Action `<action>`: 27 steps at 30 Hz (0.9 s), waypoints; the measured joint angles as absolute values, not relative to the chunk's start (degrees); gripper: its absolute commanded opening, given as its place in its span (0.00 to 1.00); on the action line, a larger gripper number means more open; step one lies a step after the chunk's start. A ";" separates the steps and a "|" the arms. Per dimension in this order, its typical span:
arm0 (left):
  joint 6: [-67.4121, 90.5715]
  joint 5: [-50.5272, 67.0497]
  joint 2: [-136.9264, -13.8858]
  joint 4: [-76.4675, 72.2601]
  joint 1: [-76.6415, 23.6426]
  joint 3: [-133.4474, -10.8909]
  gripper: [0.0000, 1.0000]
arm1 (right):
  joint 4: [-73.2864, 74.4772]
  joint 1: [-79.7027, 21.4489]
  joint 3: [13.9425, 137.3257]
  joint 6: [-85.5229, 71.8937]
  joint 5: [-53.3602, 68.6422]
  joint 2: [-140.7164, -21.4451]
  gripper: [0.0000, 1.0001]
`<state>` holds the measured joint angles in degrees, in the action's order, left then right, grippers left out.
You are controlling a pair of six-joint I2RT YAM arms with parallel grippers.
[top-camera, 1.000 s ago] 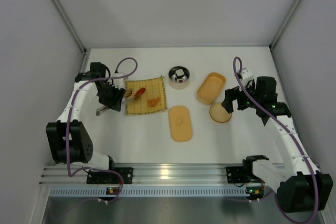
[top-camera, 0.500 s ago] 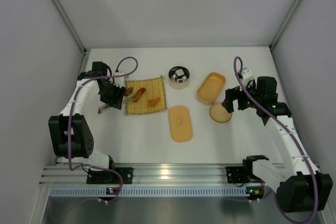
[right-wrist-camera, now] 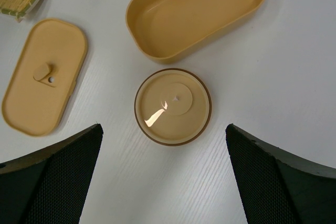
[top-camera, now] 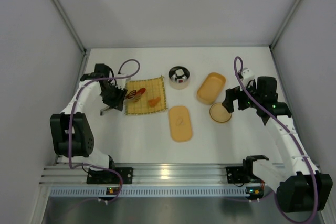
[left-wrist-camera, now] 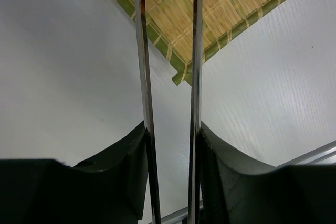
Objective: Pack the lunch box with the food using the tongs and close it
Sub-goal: Pick up the fake food from the plate.
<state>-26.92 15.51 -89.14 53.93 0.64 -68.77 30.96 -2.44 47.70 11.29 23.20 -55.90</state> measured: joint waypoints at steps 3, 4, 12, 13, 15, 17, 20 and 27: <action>-26.89 15.35 -89.54 53.69 0.54 -68.38 0.40 | 30.96 -2.44 47.70 11.29 23.20 -55.90 0.99; -26.92 15.31 -89.56 53.56 0.54 -68.20 0.38 | 30.96 -2.44 47.70 11.29 23.20 -55.88 1.00; -26.09 15.38 -89.52 53.82 -1.23 -68.53 0.12 | 30.96 -2.44 47.70 11.29 23.20 -55.88 0.99; -25.58 15.57 -89.49 54.06 -1.32 -69.08 0.09 | 30.96 -2.44 47.70 11.29 23.20 -55.88 0.99; -24.75 15.99 -89.38 54.59 -1.58 -70.61 0.00 | 30.96 -2.44 47.70 11.29 23.20 -55.88 0.99; -23.18 16.19 -88.82 54.72 -2.33 -72.88 0.00 | 30.96 -2.44 47.70 11.29 23.20 -55.88 0.99; -20.82 16.36 -87.07 54.70 -5.54 -76.12 0.00 | 30.96 -2.42 47.70 11.27 23.22 -55.88 0.99; -13.17 16.36 -85.41 53.60 -20.08 -81.54 0.00 | 30.94 -1.96 47.70 10.79 23.22 -56.01 0.99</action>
